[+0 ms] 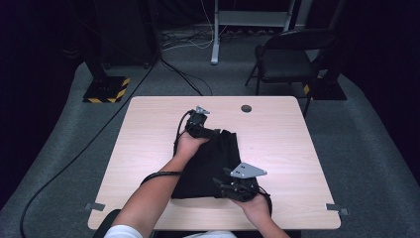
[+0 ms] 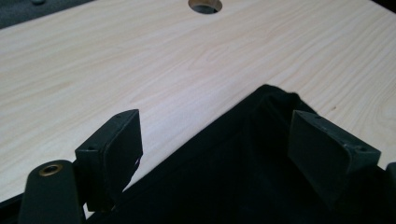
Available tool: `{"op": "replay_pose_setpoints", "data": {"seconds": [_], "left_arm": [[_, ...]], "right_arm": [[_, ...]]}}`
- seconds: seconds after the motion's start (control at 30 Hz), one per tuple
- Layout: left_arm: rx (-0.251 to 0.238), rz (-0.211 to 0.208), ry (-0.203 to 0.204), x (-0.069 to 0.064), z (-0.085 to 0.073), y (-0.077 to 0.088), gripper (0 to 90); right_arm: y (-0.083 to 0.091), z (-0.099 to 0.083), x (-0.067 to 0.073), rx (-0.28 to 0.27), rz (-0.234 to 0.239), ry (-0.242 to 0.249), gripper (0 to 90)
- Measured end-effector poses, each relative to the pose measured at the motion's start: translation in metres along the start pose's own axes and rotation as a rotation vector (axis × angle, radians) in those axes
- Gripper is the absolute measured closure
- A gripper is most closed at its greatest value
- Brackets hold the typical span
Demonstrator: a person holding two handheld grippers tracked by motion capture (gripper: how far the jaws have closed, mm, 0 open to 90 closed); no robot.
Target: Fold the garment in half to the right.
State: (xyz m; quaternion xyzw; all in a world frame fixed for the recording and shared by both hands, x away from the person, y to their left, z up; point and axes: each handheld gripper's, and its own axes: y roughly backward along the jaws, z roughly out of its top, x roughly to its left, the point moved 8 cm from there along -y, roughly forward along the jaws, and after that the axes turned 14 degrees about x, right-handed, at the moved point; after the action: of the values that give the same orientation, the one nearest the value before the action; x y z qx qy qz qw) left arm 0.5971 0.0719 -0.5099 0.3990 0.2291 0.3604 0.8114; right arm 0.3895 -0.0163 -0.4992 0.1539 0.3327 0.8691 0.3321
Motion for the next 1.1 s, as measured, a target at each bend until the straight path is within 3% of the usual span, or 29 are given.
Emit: {"op": "replay_pose_setpoints", "data": {"seconds": [0.27,0.37,0.67,0.87,1.03,1.1], "left_arm": [[0.047,-0.015,-0.020,-0.013,-0.010,-0.026,18.1],[0.054,-0.019,-0.019,-0.017,-0.011,-0.033,17.8],[0.094,-0.015,-0.026,-0.021,-0.017,-0.051,17.3],[0.096,-0.011,-0.036,-0.020,-0.018,-0.049,17.3],[0.069,-0.002,-0.032,-0.013,-0.016,-0.034,17.5],[0.053,-0.001,-0.023,-0.008,-0.015,-0.027,17.5]], "right_arm": [[-0.027,-0.026,-0.016,0.120,-0.002,-0.012,45.5],[-0.030,-0.036,-0.022,0.138,-0.002,-0.039,44.9],[-0.035,-0.044,-0.031,0.164,-0.029,-0.052,44.2],[-0.039,-0.051,-0.035,0.189,-0.043,-0.078,43.7],[-0.036,-0.049,-0.036,0.200,-0.054,-0.083,43.2],[-0.031,-0.044,-0.035,0.175,-0.071,-0.071,43.8]]}}
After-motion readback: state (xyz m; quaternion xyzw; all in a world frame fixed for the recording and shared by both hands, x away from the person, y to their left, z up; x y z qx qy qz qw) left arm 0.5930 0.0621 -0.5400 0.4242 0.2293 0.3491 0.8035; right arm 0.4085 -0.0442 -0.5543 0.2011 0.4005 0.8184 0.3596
